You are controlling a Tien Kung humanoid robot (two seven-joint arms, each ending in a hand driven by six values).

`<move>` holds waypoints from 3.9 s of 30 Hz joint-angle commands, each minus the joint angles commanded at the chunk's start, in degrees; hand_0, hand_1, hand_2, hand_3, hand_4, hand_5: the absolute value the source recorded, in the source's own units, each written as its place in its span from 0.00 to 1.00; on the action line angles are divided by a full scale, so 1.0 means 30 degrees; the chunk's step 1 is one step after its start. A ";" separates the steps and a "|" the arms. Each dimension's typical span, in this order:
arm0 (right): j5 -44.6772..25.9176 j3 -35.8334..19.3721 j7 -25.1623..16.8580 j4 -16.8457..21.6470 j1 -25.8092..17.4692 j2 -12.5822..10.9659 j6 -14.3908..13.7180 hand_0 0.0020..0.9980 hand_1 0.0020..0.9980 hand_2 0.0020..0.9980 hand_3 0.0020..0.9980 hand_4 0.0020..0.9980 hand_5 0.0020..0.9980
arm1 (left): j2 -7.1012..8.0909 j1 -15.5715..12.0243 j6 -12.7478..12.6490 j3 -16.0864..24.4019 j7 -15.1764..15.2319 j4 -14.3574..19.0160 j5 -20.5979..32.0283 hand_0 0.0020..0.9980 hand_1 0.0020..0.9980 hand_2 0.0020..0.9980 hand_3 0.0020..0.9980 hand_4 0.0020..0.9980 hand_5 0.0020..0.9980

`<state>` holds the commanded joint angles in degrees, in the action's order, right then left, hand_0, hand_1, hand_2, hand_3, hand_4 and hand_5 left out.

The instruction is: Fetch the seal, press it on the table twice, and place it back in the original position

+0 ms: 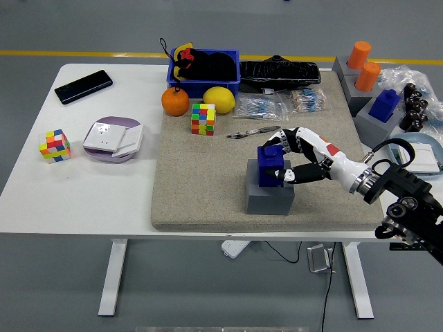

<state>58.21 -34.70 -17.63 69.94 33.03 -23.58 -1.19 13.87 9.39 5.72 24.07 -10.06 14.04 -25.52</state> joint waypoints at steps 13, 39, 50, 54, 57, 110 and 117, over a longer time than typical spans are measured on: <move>-0.0071 0.0101 -0.0005 -0.0274 -0.0144 -0.0006 -0.0042 0.55 0.42 0.43 0.48 0.72 0.00 | -0.0032 -0.0059 0.0002 -0.0003 -0.0005 -0.0014 0.0008 0.75 0.70 0.69 0.75 0.69 0.30; -0.0045 0.0051 0.0135 -0.0393 -0.0329 0.0145 -0.0150 0.61 0.49 0.48 0.55 0.76 0.00 | -0.0086 -0.0093 0.0011 0.0055 0.0003 -0.0034 -0.0019 0.75 0.70 0.69 0.75 0.69 0.29; -0.0078 0.0065 0.0148 -0.0370 -0.0314 0.0141 -0.0002 0.66 0.64 0.63 0.70 0.91 0.00 | -0.0105 -0.0089 0.0017 0.0036 0.0000 -0.0035 -0.0005 0.75 0.70 0.69 0.75 0.69 0.30; -0.0091 0.0064 0.0187 -0.0371 -0.0314 0.0126 0.0060 0.69 0.69 0.69 0.74 0.94 0.00 | -0.0098 -0.0081 0.0012 0.0003 -0.0003 -0.0038 0.0011 0.75 0.70 0.69 0.75 0.69 0.29; -0.0070 0.0058 0.0213 -0.0366 -0.0306 0.0135 0.0107 0.69 0.69 0.69 0.74 0.94 0.00 | -0.0100 -0.0085 0.0016 -0.0015 -0.0008 -0.0042 0.0025 0.75 0.70 0.69 0.75 0.69 0.29; 0.2182 -0.8164 0.2944 -0.0505 -0.4304 -0.2499 0.3012 0.98 0.94 0.93 0.90 1.00 0.72 | 0.0193 0.0082 0.0004 -0.0276 -0.0003 -0.0023 0.0125 0.75 0.70 0.69 0.75 0.69 0.29; 0.2643 -1.0555 0.3250 -0.1125 -0.5449 -0.2608 0.2892 0.96 0.91 0.89 0.86 1.00 0.77 | 0.0256 0.0013 -0.0047 -0.0223 0.0000 -0.0018 0.0079 0.75 0.70 0.69 0.75 0.69 0.29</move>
<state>66.14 -66.37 -7.88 66.56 16.68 -31.40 7.48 14.63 9.43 5.58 23.40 -10.06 13.99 -25.28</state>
